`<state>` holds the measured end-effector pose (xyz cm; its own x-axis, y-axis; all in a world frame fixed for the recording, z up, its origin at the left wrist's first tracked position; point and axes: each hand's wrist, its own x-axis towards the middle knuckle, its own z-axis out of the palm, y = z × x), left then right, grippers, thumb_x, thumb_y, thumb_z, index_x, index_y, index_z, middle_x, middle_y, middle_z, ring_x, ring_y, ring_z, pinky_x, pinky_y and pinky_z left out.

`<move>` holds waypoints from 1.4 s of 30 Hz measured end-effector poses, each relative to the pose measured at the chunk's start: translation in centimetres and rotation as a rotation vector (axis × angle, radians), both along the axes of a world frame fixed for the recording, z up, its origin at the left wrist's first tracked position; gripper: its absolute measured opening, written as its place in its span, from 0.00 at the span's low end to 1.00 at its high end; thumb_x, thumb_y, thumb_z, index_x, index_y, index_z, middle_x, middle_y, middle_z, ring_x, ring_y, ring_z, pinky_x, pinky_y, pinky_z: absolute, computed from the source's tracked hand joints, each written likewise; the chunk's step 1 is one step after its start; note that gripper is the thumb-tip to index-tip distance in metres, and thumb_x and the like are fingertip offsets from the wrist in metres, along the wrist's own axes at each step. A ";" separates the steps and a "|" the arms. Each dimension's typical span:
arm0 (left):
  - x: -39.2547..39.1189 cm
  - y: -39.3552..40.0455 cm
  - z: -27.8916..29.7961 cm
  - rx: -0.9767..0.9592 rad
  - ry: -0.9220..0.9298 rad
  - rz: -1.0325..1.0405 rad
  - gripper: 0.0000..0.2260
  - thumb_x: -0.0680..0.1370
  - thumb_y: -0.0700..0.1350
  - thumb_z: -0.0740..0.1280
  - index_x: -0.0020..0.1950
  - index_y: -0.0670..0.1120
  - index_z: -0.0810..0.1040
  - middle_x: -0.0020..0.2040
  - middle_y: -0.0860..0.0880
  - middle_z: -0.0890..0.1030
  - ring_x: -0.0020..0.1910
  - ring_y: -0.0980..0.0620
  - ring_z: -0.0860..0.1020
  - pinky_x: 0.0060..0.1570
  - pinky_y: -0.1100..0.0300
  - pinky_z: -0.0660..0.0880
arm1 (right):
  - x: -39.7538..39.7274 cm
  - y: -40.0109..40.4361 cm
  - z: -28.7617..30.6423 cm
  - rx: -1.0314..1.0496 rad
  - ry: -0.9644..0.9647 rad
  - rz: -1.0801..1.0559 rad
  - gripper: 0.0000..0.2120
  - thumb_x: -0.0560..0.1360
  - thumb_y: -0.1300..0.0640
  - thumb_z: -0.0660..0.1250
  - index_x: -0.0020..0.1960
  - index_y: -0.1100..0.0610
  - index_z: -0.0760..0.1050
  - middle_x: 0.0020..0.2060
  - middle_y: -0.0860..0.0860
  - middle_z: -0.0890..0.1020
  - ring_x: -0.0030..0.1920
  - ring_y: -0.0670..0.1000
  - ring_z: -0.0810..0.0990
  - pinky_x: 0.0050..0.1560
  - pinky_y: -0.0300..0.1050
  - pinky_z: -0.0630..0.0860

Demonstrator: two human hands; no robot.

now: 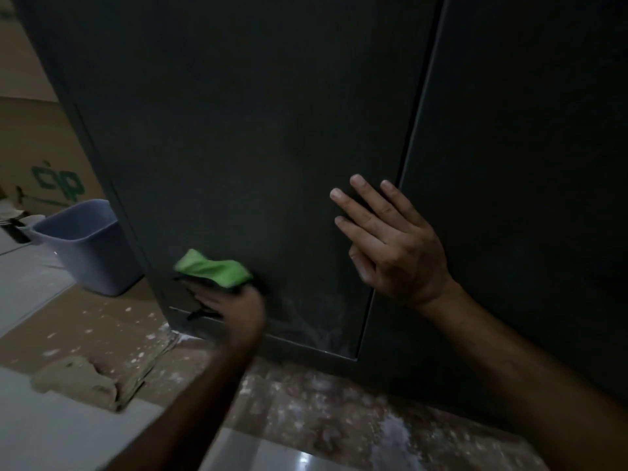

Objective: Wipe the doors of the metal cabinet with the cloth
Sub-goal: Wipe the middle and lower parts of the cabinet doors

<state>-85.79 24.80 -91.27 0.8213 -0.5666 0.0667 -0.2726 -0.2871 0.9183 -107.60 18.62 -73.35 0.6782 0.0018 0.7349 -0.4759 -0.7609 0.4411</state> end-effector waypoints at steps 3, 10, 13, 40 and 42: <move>-6.8 1.7 -1.2 -0.166 -0.108 -0.285 0.49 0.71 0.51 0.68 0.82 0.41 0.41 0.81 0.41 0.34 0.80 0.42 0.35 0.78 0.53 0.38 | 0.1 0.0 -0.2 -0.007 -0.016 0.004 0.14 0.76 0.61 0.64 0.59 0.60 0.82 0.71 0.55 0.73 0.75 0.58 0.67 0.73 0.59 0.66; -0.4 1.0 0.7 -0.242 -0.251 -0.024 0.47 0.68 0.47 0.65 0.81 0.42 0.43 0.79 0.31 0.38 0.78 0.30 0.36 0.78 0.44 0.37 | -0.3 0.1 0.1 0.002 0.038 -0.017 0.14 0.76 0.60 0.65 0.60 0.59 0.81 0.72 0.56 0.72 0.75 0.58 0.66 0.75 0.58 0.63; -3.2 0.5 0.7 -0.294 -0.509 -0.163 0.41 0.67 0.46 0.66 0.79 0.46 0.56 0.78 0.29 0.39 0.77 0.26 0.37 0.74 0.30 0.40 | -0.2 0.2 0.2 0.001 0.031 -0.021 0.14 0.76 0.60 0.65 0.59 0.59 0.82 0.71 0.56 0.72 0.75 0.58 0.67 0.74 0.58 0.64; 0.2 1.5 -4.4 -0.080 -1.826 -0.889 0.35 0.75 0.50 0.60 0.82 0.56 0.54 0.80 0.52 0.59 0.72 0.42 0.65 0.65 0.43 0.71 | -0.3 -0.5 -0.4 -0.017 0.011 0.007 0.13 0.78 0.61 0.62 0.58 0.59 0.82 0.71 0.56 0.73 0.74 0.58 0.68 0.73 0.59 0.66; 1.7 1.6 -3.7 -0.087 -1.760 -0.707 0.36 0.75 0.50 0.59 0.82 0.57 0.49 0.81 0.50 0.58 0.74 0.38 0.63 0.72 0.39 0.58 | -0.2 -0.5 -0.3 -0.020 0.016 0.009 0.13 0.77 0.61 0.62 0.58 0.59 0.82 0.71 0.57 0.73 0.74 0.59 0.68 0.73 0.59 0.66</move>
<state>-84.07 26.43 -95.01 -0.5503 -0.6716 0.4961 -0.8157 0.3057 -0.4910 -107.80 18.14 -73.64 0.6894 0.0228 0.7240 -0.4621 -0.7559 0.4639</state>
